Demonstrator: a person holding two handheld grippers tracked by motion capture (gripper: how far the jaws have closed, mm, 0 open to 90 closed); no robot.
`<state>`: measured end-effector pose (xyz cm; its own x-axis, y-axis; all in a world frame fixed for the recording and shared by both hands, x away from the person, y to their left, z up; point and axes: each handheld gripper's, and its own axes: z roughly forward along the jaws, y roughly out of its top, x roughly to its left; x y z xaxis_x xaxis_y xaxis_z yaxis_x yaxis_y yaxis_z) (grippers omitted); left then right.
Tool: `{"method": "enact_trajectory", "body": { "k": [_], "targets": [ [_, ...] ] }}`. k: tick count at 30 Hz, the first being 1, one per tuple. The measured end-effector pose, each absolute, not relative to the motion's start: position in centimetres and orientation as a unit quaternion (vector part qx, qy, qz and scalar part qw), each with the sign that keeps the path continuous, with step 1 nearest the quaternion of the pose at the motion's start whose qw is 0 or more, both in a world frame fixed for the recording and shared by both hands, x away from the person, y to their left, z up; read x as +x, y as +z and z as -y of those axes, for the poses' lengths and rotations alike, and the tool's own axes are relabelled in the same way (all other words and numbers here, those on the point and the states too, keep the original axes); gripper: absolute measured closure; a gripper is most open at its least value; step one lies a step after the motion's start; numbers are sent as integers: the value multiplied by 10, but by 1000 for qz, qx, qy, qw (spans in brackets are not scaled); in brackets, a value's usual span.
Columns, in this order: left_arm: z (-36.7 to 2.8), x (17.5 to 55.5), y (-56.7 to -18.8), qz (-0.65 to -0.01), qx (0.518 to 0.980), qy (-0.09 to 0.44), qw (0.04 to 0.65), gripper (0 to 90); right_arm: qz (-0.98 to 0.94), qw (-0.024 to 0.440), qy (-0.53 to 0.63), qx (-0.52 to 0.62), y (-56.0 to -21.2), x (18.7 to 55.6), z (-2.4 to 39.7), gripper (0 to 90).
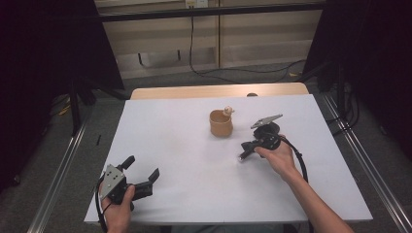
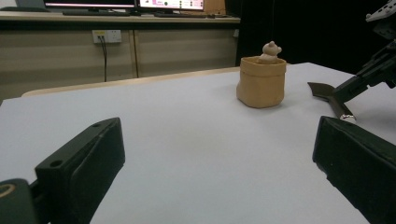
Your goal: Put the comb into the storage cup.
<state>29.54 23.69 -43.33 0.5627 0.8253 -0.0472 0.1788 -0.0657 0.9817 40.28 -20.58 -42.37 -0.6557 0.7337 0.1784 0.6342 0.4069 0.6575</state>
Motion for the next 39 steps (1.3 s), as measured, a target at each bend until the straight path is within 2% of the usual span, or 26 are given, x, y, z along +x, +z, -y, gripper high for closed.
{"method": "enact_trajectory", "body": {
  "k": [18,39],
  "targets": [
    [-238,295,-433,-371,675,282,572,24,-853,64,327,402,-434,405,195,900],
    [-239,295,-432,-374,671,283,574,25,-850,76,314,417,-438,401,205,900]
  ]
}}
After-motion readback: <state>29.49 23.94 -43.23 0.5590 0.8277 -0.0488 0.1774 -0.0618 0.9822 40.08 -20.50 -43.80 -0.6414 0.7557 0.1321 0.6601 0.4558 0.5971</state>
